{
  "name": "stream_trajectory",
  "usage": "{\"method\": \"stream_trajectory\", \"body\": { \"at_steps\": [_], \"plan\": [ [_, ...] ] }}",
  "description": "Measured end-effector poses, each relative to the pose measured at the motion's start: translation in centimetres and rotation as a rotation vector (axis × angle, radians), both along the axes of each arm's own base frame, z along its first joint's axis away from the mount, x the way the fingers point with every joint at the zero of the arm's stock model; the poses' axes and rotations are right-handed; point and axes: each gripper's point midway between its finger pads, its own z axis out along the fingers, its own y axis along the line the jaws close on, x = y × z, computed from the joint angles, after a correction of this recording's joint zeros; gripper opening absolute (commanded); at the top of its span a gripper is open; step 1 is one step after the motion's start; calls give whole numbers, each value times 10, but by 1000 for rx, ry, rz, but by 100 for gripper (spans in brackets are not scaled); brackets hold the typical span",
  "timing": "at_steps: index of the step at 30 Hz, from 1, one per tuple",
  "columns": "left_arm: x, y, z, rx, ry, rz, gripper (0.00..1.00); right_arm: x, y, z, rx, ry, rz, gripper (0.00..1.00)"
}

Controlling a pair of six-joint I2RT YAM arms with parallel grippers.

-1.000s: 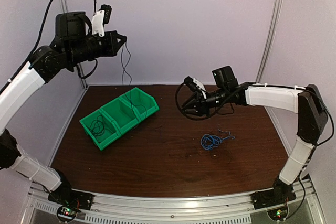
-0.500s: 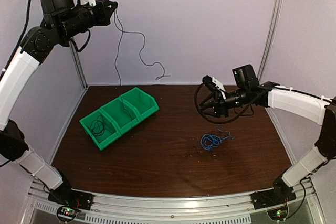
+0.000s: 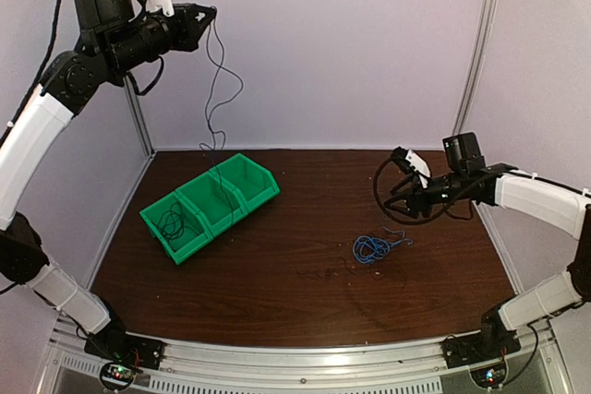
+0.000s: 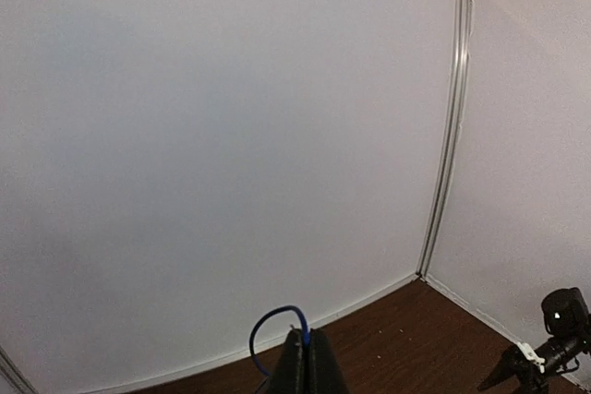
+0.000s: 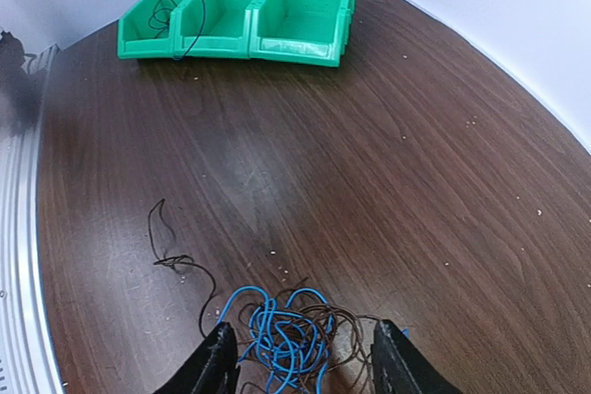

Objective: Untangle the cables

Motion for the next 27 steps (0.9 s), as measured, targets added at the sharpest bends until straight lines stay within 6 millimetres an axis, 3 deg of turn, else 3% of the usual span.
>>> {"method": "stream_trajectory", "body": {
  "at_steps": [7,9,12,15,16,20,27],
  "plan": [
    [7,-65,-67,19,149,-268,0,18,-3,6,-55,27,-11,52],
    [13,-80,-72,21,170,-314,0,14,-8,12,-63,0,-27,53],
    [19,-90,-57,9,156,-340,0,4,-16,14,-63,-29,-52,54],
    [13,-85,-25,-16,103,-339,0,1,-22,4,-63,-27,-72,54],
    [6,-78,-8,-31,73,-332,0,1,-23,-2,-66,-16,-76,55],
    [-14,-49,26,-58,0,-280,0,6,-27,-22,-88,24,-94,55],
    [-32,7,37,-42,-35,-90,0,9,-29,-33,-99,24,-106,55]
  ]
}}
